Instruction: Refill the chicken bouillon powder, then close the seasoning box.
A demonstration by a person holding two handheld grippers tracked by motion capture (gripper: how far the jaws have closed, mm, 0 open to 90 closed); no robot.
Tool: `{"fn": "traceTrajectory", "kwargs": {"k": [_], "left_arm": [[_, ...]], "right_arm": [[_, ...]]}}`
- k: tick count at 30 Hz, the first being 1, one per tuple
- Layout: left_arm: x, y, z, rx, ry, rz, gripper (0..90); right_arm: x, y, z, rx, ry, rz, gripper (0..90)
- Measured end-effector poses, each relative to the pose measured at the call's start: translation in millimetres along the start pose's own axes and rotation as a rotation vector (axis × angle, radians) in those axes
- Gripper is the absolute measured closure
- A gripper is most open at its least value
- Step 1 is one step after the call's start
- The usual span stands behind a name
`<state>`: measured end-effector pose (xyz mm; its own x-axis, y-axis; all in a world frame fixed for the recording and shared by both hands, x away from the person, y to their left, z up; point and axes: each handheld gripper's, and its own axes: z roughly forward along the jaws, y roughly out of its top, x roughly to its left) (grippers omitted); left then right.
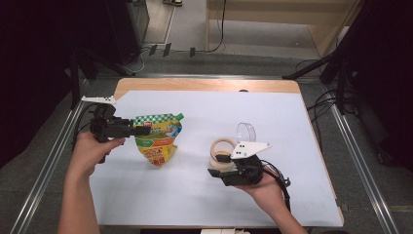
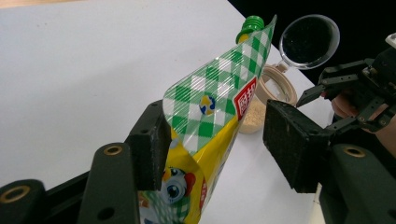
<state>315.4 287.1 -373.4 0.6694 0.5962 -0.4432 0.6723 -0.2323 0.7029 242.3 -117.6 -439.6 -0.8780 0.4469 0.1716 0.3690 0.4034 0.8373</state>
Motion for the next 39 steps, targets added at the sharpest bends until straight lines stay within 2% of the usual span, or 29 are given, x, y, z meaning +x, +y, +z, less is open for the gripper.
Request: {"fn": "traceTrajectory", "kwargs": {"k": [9,13,24,28,39], "left_arm": [[1.2,-3.2,-15.5,-0.009,0.027,0.005,42.3],[1.8,-5.3,-20.5,0.006,0.042,0.021,43.0],[14.5,-17.3,-40.0,-0.012,0.081,0.003,42.4],[22.2,-21.8,-38.6,-0.004,0.101,-0.003,42.4],[40.4,-32.2,-21.4,0.021,0.128,-0.021,43.1]], "right_arm": [[-1.6,-1.0,-7.4,0.003,-0.006,0.008,47.9],[-2.9,-1.7,-10.9,-0.001,-0.010,0.007,48.0],[-7.7,-6.7,-22.9,0.003,-0.020,0.020,49.2],[-10.4,-9.7,-28.0,0.002,-0.020,0.030,50.0],[-19.3,-17.5,-47.0,-0.011,-0.015,0.051,57.7]]}}
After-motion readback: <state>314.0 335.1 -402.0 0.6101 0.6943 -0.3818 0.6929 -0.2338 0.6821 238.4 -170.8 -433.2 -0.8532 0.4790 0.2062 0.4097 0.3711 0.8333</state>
